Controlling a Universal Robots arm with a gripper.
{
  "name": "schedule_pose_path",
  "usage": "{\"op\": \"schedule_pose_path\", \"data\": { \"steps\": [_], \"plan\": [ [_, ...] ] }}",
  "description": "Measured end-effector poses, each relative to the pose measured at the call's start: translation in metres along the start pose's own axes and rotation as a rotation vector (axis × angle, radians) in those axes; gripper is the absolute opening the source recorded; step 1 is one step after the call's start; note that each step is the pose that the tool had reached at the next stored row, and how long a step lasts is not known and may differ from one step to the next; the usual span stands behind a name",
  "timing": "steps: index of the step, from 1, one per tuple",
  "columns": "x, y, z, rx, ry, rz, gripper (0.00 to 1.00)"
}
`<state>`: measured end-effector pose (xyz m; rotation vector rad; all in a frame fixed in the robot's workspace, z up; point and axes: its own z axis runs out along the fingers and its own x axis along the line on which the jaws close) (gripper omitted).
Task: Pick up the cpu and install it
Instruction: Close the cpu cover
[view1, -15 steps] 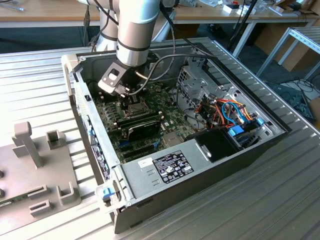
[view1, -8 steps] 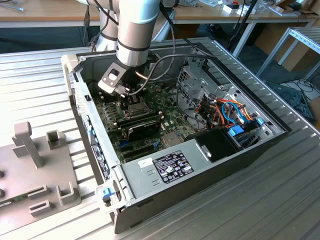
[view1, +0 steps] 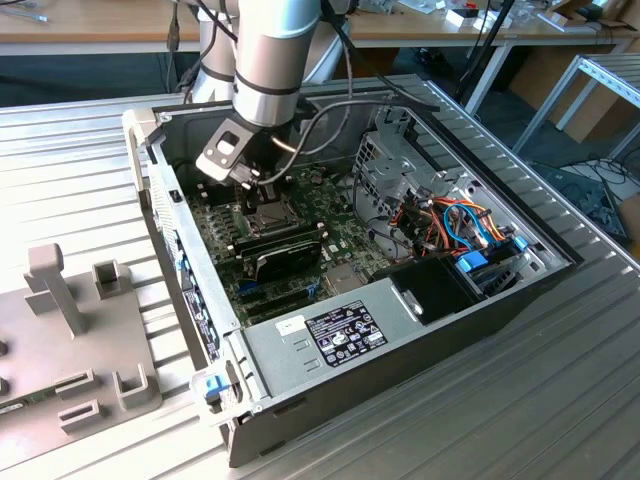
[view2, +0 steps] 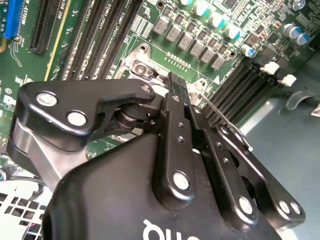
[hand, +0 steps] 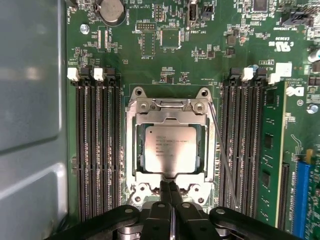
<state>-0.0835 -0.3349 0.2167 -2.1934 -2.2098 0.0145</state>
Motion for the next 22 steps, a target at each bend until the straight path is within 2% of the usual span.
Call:
{"op": "schedule_pose_path", "data": {
  "steps": [6, 8, 15, 18, 20, 22],
  "plan": [
    [0.0002, -0.0003, -0.0111, -0.0039, 0.0000, 0.000, 0.11],
    [0.0002, -0.0004, -0.0165, -0.0057, -0.0002, 0.000, 0.11],
    [0.0002, -0.0002, -0.0184, -0.0062, -0.0027, 0.000, 0.11],
    [0.0002, 0.0120, -0.0187, -0.0062, -0.0026, 0.000, 0.11],
    [0.0001, 0.0138, -0.0190, -0.0060, -0.0028, 0.000, 0.11],
    [0.0002, 0.0138, -0.0226, -0.0061, -0.0035, 0.000, 0.11]
  ]
}}
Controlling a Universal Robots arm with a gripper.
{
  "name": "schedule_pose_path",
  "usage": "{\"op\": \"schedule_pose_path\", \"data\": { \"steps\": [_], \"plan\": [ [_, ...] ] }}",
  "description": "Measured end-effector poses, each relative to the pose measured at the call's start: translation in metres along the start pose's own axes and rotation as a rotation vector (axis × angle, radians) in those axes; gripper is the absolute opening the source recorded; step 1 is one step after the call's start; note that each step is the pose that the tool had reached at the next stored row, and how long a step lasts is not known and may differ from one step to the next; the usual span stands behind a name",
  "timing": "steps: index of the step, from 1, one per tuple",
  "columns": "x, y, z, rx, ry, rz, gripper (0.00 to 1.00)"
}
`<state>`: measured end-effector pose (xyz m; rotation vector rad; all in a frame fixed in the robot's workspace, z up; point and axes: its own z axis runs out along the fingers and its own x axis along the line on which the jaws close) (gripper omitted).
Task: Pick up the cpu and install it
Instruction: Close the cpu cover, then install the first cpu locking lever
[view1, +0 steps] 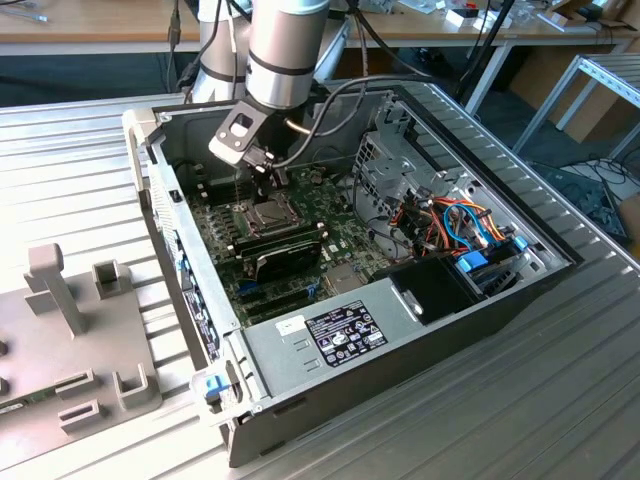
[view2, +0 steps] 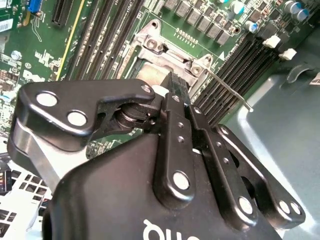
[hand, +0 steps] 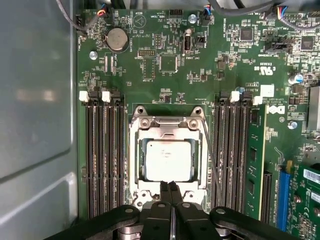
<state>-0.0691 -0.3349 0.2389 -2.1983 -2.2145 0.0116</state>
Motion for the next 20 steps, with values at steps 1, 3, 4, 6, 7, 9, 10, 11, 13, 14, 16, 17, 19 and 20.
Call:
{"op": "schedule_pose_path", "data": {
  "steps": [1, 3, 4, 6, 7, 9, 10, 11, 13, 14, 16, 17, 19, 20],
  "plan": [
    [0.0000, 0.0000, -0.0018, 0.0000, -0.0001, 0.000, 0.11],
    [0.0001, 0.0000, -0.0053, 0.0000, -0.0003, 0.000, 0.11],
    [0.0001, 0.0000, -0.0053, -0.0001, -0.0001, 0.000, 0.11],
    [0.0000, 0.0022, -0.0056, 0.0001, -0.0009, 0.000, 0.11],
    [0.0000, 0.0040, -0.0056, 0.0001, -0.0009, 0.000, 0.11],
    [0.0000, 0.0079, -0.0056, 0.0004, -0.0009, 0.001, 0.11],
    [0.0000, 0.0099, -0.0057, 0.0006, -0.0008, 0.001, 0.11],
    [0.0000, 0.0125, -0.0058, 0.0009, -0.0009, 0.002, 0.11],
    [-0.0001, 0.0160, -0.0059, 0.0011, -0.0009, 0.002, 0.11],
    [-0.0001, 0.0160, -0.0058, 0.0011, -0.0008, 0.002, 0.11],
    [-0.0001, 0.0188, -0.0059, 0.0011, -0.0008, 0.003, 0.11],
    [-0.0001, 0.0212, -0.0059, 0.0011, -0.0008, 0.003, 0.11],
    [-0.0001, 0.0213, -0.0059, 0.0010, -0.0008, 0.003, 0.11],
    [-0.0001, 0.0214, -0.0059, 0.0011, -0.0008, 0.003, 0.11]
  ]
}}
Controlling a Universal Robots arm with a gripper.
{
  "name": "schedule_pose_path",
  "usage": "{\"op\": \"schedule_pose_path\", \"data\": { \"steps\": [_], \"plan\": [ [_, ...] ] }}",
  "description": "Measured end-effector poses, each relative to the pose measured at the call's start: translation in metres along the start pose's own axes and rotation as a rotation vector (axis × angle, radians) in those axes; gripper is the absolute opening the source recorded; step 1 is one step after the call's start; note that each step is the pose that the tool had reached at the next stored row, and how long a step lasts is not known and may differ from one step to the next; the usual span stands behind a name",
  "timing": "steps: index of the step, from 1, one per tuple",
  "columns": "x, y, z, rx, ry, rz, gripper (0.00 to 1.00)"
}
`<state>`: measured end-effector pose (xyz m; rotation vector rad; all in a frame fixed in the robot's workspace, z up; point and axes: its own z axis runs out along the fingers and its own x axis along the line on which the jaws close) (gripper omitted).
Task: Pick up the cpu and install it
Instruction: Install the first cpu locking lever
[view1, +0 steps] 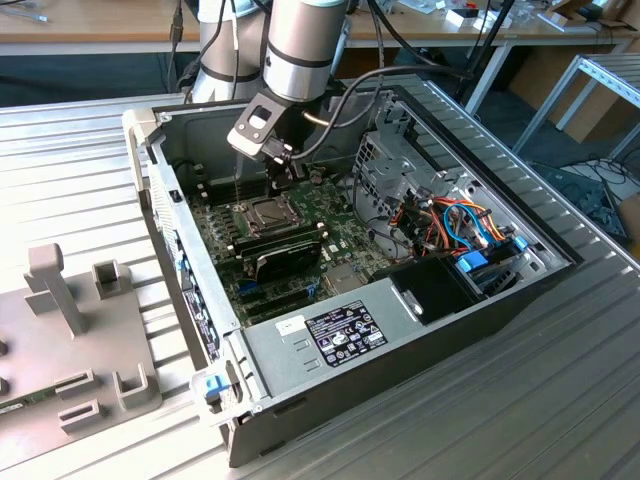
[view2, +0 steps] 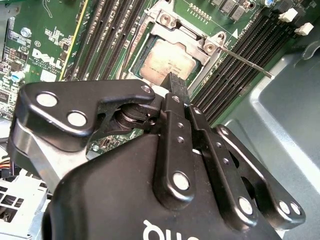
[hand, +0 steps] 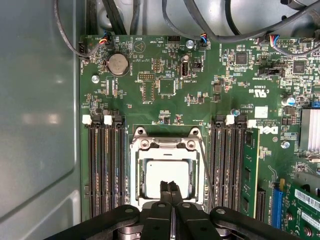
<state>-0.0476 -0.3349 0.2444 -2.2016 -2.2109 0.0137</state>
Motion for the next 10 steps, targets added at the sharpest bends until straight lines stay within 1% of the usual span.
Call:
{"op": "schedule_pose_path", "data": {
  "steps": [4, 7, 10],
  "plan": [
    [0.0000, 0.0000, -0.0006, 0.0000, -0.0001, -0.002, 0.11],
    [0.0000, 0.0000, -0.0021, 0.0001, -0.0002, -0.007, 0.11],
    [0.0000, 0.0000, -0.0037, 0.0002, -0.0009, -0.019, 0.11]
  ]
}}
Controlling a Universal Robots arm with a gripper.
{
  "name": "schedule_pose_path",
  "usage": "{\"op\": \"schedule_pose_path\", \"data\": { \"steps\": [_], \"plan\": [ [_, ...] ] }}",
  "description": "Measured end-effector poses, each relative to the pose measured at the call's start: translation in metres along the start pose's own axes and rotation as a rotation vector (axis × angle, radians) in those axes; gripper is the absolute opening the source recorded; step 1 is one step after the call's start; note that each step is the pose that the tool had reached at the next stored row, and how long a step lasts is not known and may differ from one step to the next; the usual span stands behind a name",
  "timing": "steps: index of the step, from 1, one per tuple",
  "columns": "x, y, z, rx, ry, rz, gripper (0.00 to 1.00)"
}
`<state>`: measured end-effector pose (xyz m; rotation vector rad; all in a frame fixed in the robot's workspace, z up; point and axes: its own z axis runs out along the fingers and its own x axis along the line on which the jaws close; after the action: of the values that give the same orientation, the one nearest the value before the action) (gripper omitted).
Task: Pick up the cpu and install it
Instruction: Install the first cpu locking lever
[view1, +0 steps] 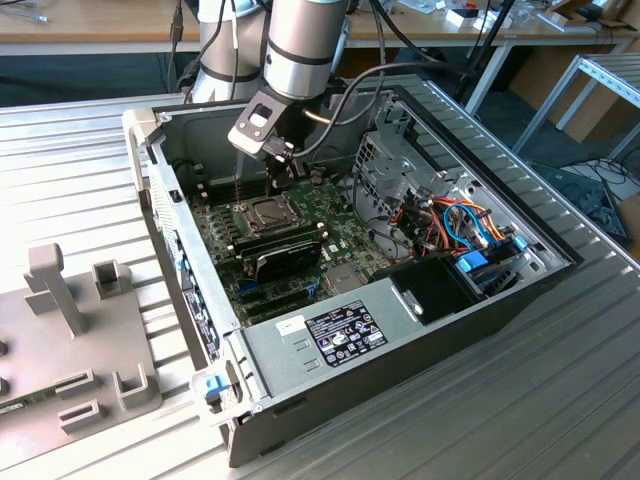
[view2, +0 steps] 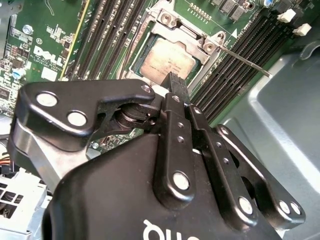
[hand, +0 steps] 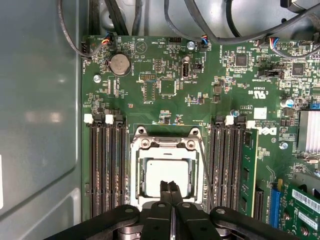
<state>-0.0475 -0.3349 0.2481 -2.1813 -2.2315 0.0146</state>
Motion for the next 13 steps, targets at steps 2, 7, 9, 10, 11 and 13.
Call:
{"op": "schedule_pose_path", "data": {
  "steps": [2, 7, 9, 10, 11, 13],
  "plan": [
    [0.0000, 0.0000, -0.0010, 0.0000, -0.0006, -0.013, 0.11],
    [0.0000, -0.0001, -0.0021, 0.0003, -0.0019, -0.034, 0.11],
    [0.0000, -0.0001, -0.0021, 0.0003, -0.0019, -0.034, 0.11],
    [0.0000, -0.0001, -0.0021, 0.0003, -0.0019, -0.034, 0.11],
    [0.0000, -0.0001, -0.0021, 0.0003, -0.0020, -0.035, 0.11],
    [0.0000, -0.0001, -0.0021, 0.0004, -0.0020, -0.036, 0.11]
  ]
}}
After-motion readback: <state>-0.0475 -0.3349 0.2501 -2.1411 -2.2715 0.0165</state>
